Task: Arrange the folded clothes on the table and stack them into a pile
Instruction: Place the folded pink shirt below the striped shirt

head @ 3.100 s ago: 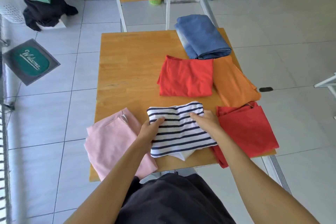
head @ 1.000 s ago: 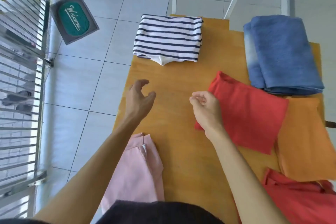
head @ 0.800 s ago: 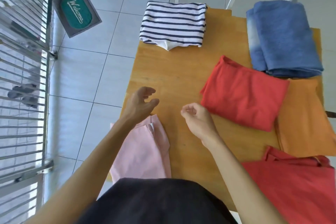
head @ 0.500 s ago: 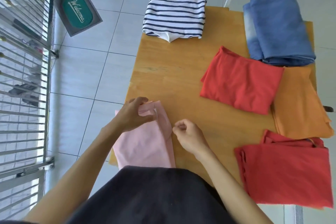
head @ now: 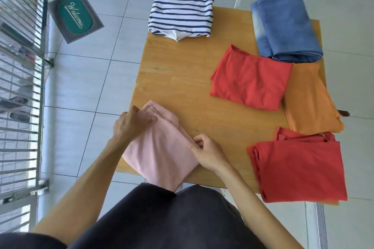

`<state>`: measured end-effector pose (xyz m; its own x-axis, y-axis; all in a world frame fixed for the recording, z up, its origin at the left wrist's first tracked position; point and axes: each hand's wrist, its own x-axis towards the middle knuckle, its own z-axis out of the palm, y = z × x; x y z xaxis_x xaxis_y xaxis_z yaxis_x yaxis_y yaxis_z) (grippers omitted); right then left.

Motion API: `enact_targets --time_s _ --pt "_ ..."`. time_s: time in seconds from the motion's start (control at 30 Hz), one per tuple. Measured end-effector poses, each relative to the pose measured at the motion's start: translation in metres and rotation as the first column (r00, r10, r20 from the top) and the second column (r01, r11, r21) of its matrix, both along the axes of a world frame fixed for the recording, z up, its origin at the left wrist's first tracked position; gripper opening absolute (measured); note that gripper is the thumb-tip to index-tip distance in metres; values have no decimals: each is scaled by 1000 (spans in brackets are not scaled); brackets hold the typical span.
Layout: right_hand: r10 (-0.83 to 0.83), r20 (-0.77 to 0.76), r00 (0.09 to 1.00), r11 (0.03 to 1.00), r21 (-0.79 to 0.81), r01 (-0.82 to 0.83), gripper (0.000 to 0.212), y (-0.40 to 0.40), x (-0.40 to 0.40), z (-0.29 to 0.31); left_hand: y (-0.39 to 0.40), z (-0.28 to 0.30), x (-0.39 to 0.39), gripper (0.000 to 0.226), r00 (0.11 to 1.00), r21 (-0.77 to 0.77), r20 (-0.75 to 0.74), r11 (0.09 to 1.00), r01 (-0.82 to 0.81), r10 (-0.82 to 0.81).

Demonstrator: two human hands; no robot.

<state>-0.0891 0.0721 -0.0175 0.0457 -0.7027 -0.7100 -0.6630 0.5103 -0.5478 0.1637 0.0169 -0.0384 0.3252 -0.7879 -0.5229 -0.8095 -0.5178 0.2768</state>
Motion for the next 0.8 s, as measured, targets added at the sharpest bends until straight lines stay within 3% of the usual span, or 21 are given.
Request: enact_targets --time_s 0.17,0.27,0.33,0.5,0.63,0.8 --pt "-105 -146 984 991 -94 92 48 -10 -21 -1 13 -3 -15 70 987 -47 17 987 -156 157" --pt "-220 -147 964 975 -75 211 59 -16 -25 -2 21 -5 -25 68 976 -80 -11 973 -216 215" --pt "-210 -109 972 978 -30 208 65 -22 -25 -1 22 -4 -28 67 968 -78 -58 965 -250 246" --pt "-163 3 987 986 36 163 49 -37 -19 1 17 -1 -29 67 944 -43 -190 958 -284 271" --pt "-220 70 973 974 -42 224 43 -57 -19 2 7 -1 -25 63 911 -41 -251 937 -346 326" --pt "-244 212 946 947 -160 280 27 -114 -15 14 -42 13 -21 56 913 -164 -257 917 -363 315"
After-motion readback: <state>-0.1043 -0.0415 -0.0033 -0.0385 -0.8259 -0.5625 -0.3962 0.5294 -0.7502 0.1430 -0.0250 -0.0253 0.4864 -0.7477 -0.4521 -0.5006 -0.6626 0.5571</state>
